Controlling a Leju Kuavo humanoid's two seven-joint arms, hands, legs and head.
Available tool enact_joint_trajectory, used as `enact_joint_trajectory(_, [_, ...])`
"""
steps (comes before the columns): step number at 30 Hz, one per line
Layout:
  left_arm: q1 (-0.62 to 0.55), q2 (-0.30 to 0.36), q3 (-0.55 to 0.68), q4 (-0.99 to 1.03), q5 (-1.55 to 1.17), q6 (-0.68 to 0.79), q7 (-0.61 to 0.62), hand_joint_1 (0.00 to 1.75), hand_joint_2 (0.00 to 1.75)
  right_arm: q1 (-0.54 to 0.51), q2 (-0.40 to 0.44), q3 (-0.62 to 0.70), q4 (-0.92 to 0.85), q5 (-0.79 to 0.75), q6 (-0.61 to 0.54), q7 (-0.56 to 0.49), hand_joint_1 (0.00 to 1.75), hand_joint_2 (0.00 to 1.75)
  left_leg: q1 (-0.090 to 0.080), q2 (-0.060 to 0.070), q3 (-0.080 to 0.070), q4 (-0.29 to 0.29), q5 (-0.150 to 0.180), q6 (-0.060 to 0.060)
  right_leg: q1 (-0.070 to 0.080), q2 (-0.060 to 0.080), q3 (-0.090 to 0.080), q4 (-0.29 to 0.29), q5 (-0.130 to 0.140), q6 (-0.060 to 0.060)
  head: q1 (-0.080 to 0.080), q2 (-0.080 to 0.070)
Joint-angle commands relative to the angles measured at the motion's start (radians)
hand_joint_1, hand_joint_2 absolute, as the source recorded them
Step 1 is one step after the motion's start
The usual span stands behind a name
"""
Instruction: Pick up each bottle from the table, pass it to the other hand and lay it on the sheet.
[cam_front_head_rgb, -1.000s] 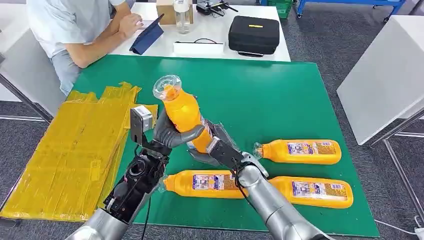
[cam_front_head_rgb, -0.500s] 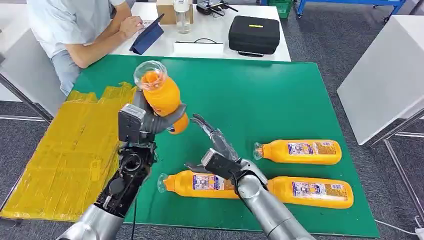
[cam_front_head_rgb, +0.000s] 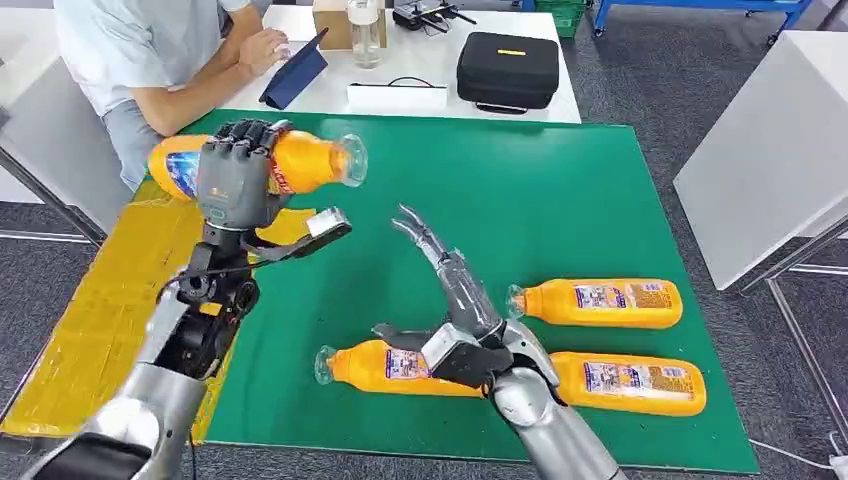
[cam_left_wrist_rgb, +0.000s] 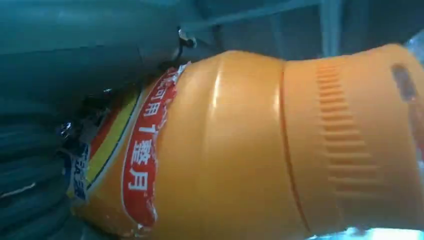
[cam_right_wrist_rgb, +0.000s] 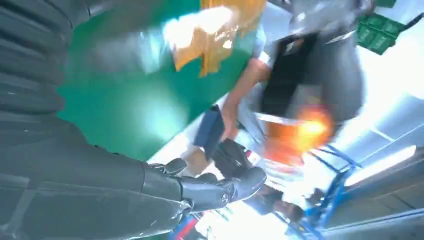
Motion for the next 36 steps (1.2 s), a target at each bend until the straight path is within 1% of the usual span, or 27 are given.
enact_joint_trajectory(1, [-0.224, 0.13, -0.222, 0.476, -0.031, 0.032, 0.112, 1.75, 1.75, -0.01, -0.077, 0.067, -0.081, 0.039, 0.007, 0.024, 0.0, 1.75, 0.001, 0.0, 0.004, 0.0, -0.002, -0.002, 0.001, -0.001, 0.004, 0.0, -0.001, -0.004, -0.001, 0.0])
enact_joint_trajectory(2, [-0.245, 0.124, -0.286, 0.53, -0.031, 0.026, 0.157, 1.75, 1.75, -0.015, -0.076, 0.071, -0.072, 0.05, 0.007, 0.027, 0.0, 1.75, 0.002, 0.001, 0.006, 0.001, -0.003, -0.003, 0.002, -0.001, 0.006, 0.001, -0.002, -0.004, 0.0, 0.0])
enact_joint_trajectory(4, [-0.282, 0.116, -0.351, 0.614, -0.031, -0.065, 0.166, 1.75, 1.75, -0.02, -0.083, 0.084, -0.087, 0.111, -0.007, 0.047, 0.0, 1.75, 0.001, 0.0, 0.002, 0.0, -0.001, -0.002, 0.001, -0.002, 0.003, 0.0, 0.0, -0.003, 0.0, 0.0])
enact_joint_trajectory(5, [-0.297, 0.116, -0.387, 0.651, -0.031, -0.104, 0.187, 1.75, 1.75, -0.018, -0.085, 0.081, -0.103, 0.118, -0.007, 0.056, 0.0, 1.75, 0.002, 0.0, 0.005, 0.001, -0.002, -0.002, 0.002, -0.002, 0.006, 0.001, -0.002, -0.004, 0.0, 0.0])
enact_joint_trajectory(6, [-0.304, 0.117, -0.401, 0.683, -0.031, -0.123, 0.186, 1.75, 1.75, -0.014, -0.091, 0.076, -0.118, 0.121, -0.004, 0.063, 0.0, 1.75, 0.001, 0.0, 0.003, 0.001, -0.001, -0.002, 0.001, -0.001, 0.003, 0.001, -0.001, -0.003, 0.0, 0.0])
enact_joint_trajectory(9, [-0.286, 0.148, -0.391, 0.726, -0.029, -0.171, 0.191, 1.75, 1.75, 0.009, -0.126, 0.06, -0.137, 0.11, -0.008, 0.056, 0.0, 1.75, 0.001, 0.001, 0.006, 0.001, -0.003, -0.003, 0.002, 0.0, 0.006, 0.001, -0.002, -0.004, 0.0, 0.0])
enact_joint_trajectory(10, [-0.282, 0.153, -0.388, 0.727, -0.028, -0.164, 0.188, 1.75, 1.75, 0.012, -0.13, 0.059, -0.136, 0.107, -0.008, 0.05, 0.0, 1.75, 0.001, 0.003, 0.006, 0.001, -0.003, -0.002, 0.001, 0.002, 0.006, 0.0, -0.001, -0.004, 0.0, 0.0])
enact_joint_trajectory(11, [-0.282, 0.153, -0.388, 0.727, -0.028, -0.164, 0.188, 1.75, 1.75, 0.012, -0.13, 0.059, -0.136, 0.107, -0.008, 0.05, 0.0, 1.75, 0.001, 0.004, 0.004, 0.0, -0.002, -0.002, 0.001, 0.002, 0.004, 0.0, 0.0, -0.003, 0.0, 0.0])
enact_joint_trajectory(12, [-0.279, 0.157, -0.385, 0.729, -0.028, -0.158, 0.185, 1.75, 1.75, 0.015, -0.133, 0.057, -0.134, 0.105, -0.01, 0.044, 0.0, 1.75, 0.001, 0.005, 0.007, 0.001, -0.004, -0.003, 0.002, 0.003, 0.007, 0.0, -0.001, -0.004, 0.0, 0.0])
enact_joint_trajectory(15, [-0.284, 0.152, -0.385, 0.73, -0.03, -0.163, 0.185, 1.75, 1.75, 0.013, -0.129, 0.059, -0.131, 0.105, -0.01, 0.045, 0.0, 1.75, 0.001, 0.003, 0.001, 0.0, -0.001, -0.002, 0.001, 0.0, 0.001, 0.0, 0.0, -0.003, 0.0, 0.0])
enact_joint_trajectory(16, [-0.284, 0.152, -0.385, 0.73, -0.03, -0.163, 0.185, 1.75, 1.75, 0.013, -0.129, 0.059, -0.131, 0.105, -0.01, 0.045, 0.0, 1.75, 0.002, 0.003, 0.004, 0.001, -0.003, -0.003, 0.002, 0.0, 0.004, 0.001, -0.002, -0.004, 0.0, 0.0])
enact_joint_trajectory(17, [-0.285, 0.149, -0.381, 0.735, -0.021, -0.181, 0.186, 1.75, 1.75, 0.014, -0.128, 0.059, -0.128, 0.105, -0.01, 0.045, 0.0, 1.75, 0.002, 0.002, 0.002, 0.001, -0.002, -0.002, 0.002, 0.0, 0.002, 0.001, -0.001, -0.004, 0.0, 0.0])
enact_joint_trajectory(20, [-0.251, 0.173, -0.314, 0.747, 0.016, -0.232, 0.15, 1.75, 1.75, 0.046, -0.15, 0.054, -0.118, 0.107, -0.024, 0.033, 0.0, 1.75, 0.002, 0.004, 0.004, 0.0, -0.002, -0.002, 0.002, 0.001, 0.003, 0.0, -0.001, -0.004, 0.0, 0.0])
enact_joint_trajectory(21, [-0.234, 0.175, -0.257, 0.752, 0.066, -0.228, 0.107, 1.75, 1.75, 0.057, -0.156, 0.051, -0.117, 0.111, -0.03, 0.029, 0.0, 1.75, 0.001, 0.004, 0.003, -0.001, -0.001, -0.002, 0.002, 0.002, 0.002, -0.001, 0.0, -0.003, 0.0, 0.0])
enact_joint_trajectory(22, [-0.228, 0.176, -0.236, 0.755, 0.084, -0.229, 0.093, 1.75, 1.75, 0.06, -0.158, 0.049, -0.117, 0.111, -0.032, 0.029, 0.0, 1.75, 0.002, 0.005, 0.006, 0.0, -0.003, -0.003, 0.003, 0.003, 0.006, 0.0, -0.001, -0.004, 0.0, 0.0])
enact_joint_trajectory(23, [-0.218, 0.176, -0.208, 0.763, 0.105, -0.252, 0.071, 1.75, 1.75, 0.058, -0.16, 0.049, -0.114, 0.118, -0.033, 0.031, 0.0, 1.75, 0.002, 0.005, 0.004, 0.0, -0.002, -0.002, 0.002, 0.003, 0.004, -0.001, 0.0, -0.004, 0.0, 0.0])
enact_joint_trajectory(24, [-0.212, 0.173, -0.186, 0.765, 0.124, -0.266, 0.055, 1.75, 1.75, 0.053, -0.162, 0.052, -0.107, 0.146, -0.037, 0.049, 0.0, 1.75, 0.002, 0.006, 0.006, 0.0, -0.003, -0.003, 0.002, 0.003, 0.005, -0.001, -0.001, -0.004, 0.0, 0.0])
enact_joint_trajectory(25, [-0.207, 0.169, -0.171, 0.766, 0.13, -0.289, 0.051, 1.75, 1.75, 0.045, -0.164, 0.059, -0.1, 0.197, -0.047, 0.075, 0.0, 1.75, 0.001, 0.005, 0.003, 0.0, -0.002, -0.002, 0.002, 0.002, 0.003, 0.0, 0.0, -0.004, 0.0, 0.0])
enact_joint_trajectory(26, [-0.201, 0.166, -0.165, 0.767, 0.121, -0.323, 0.047, 1.75, 1.75, 0.033, -0.168, 0.074, -0.083, 0.247, -0.035, 0.105, 0.0, 1.75, 0.003, 0.006, 0.01, 0.001, -0.006, -0.004, 0.004, 0.002, 0.009, 0.001, -0.004, -0.006, 0.0, 0.0])
enact_joint_trajectory(27, [-0.198, 0.163, -0.157, 0.768, 0.125, -0.337, 0.041, 1.75, 1.75, 0.027, -0.17, 0.081, -0.072, 0.266, -0.025, 0.119, 0.0, 1.75, 0.002, 0.004, 0.005, 0.0, -0.002, -0.002, 0.002, 0.002, 0.004, -0.001, -0.001, -0.004, 0.0, 0.0])
enact_joint_trajectory(28, [-0.191, 0.157, -0.138, 0.767, 0.139, -0.359, 0.022, 1.75, 1.75, 0.014, -0.176, 0.101, -0.048, 0.322, -0.006, 0.155, 0.0, 1.75, 0.002, 0.004, 0.006, 0.0, -0.003, -0.003, 0.003, 0.001, 0.006, 0.0, -0.002, -0.005, 0.0, 0.0])
enact_joint_trajectory(30, [-0.178, 0.143, -0.102, 0.761, 0.166, -0.373, -0.013, 1.75, 1.75, -0.008, -0.181, 0.134, 0.003, 0.408, 0.018, 0.206, 0.0, 1.75, 0.001, 0.003, 0.003, 0.0, -0.001, -0.002, 0.002, 0.001, 0.003, -0.001, 0.0, -0.004, 0.0, 0.0])
enact_joint_trajectory(31, [-0.171, 0.136, -0.083, 0.76, 0.182, -0.372, -0.026, 1.75, 1.75, -0.019, -0.185, 0.147, 0.026, 0.432, 0.028, 0.218, 0.0, 1.75, 0.001, 0.004, 0.002, -0.001, -0.001, -0.002, 0.001, 0.002, 0.002, -0.001, 0.0, -0.003, 0.0, 0.0])
enact_joint_trajectory(33, [-0.158, 0.124, -0.059, 0.761, 0.203, -0.382, -0.045, 1.75, 1.75, -0.044, -0.191, 0.167, 0.072, 0.457, 0.051, 0.229, 0.0, 1.75, 0.002, 0.004, 0.008, 0.0, -0.004, -0.003, 0.003, 0.002, 0.008, -0.001, -0.002, -0.005, 0.0, 0.0])
enact_joint_trajectory(34, [-0.15, 0.118, -0.044, 0.762, 0.215, -0.386, -0.052, 1.75, 1.75, -0.066, -0.194, 0.185, 0.106, 0.476, 0.067, 0.236, 0.0, 1.75, 0.002, 0.003, 0.004, -0.001, -0.002, -0.002, 0.002, 0.001, 0.004, -0.001, 0.0, -0.004, 0.0, 0.0])
enact_joint_trajectory(35, [-0.147, 0.116, -0.037, 0.763, 0.22, -0.388, -0.056, 1.75, 1.75, -0.077, -0.196, 0.195, 0.12, 0.486, 0.074, 0.236, 0.0, 1.75, 0.002, 0.003, 0.007, 0.0, -0.003, -0.003, 0.003, 0.001, 0.007, -0.001, -0.002, -0.005, 0.0, 0.0])
enact_joint_trajectory(36, [-0.137, 0.111, -0.018, 0.763, 0.235, -0.389, -0.062, 1.75, 1.75, -0.102, -0.196, 0.219, 0.155, 0.506, 0.095, 0.238, 0.0, 1.75, 0.001, 0.003, 0.004, -0.001, -0.002, -0.002, 0.001, 0.001, 0.004, -0.001, 0.0, -0.004, 0.0, 0.0])
